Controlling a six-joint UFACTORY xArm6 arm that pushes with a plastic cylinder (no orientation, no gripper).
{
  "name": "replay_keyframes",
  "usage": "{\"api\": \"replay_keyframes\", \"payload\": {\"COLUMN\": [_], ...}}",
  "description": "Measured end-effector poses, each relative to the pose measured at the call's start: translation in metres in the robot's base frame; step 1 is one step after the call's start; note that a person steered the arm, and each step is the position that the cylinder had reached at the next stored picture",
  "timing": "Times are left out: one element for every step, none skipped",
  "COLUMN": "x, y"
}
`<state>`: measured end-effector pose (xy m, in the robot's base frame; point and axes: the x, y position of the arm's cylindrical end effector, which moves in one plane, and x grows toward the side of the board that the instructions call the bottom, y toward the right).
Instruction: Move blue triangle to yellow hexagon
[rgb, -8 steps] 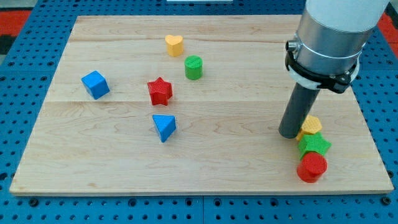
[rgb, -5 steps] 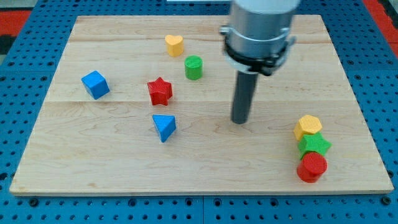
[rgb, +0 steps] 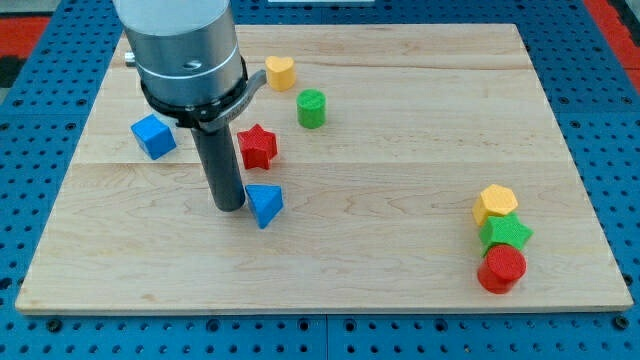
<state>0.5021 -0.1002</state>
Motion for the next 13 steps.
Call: {"api": "replay_keyframes", "payload": {"x": [0.002, 0.002, 0.002, 0.002, 0.002, 0.002, 0.002, 0.002, 0.002, 0.004, 0.006, 0.007, 0.007], "y": [0.017, 0.040, 0.063, 0.088, 0.118, 0.154, 0.187, 0.198, 0.209, 0.234, 0.249, 0.244, 0.229]}}
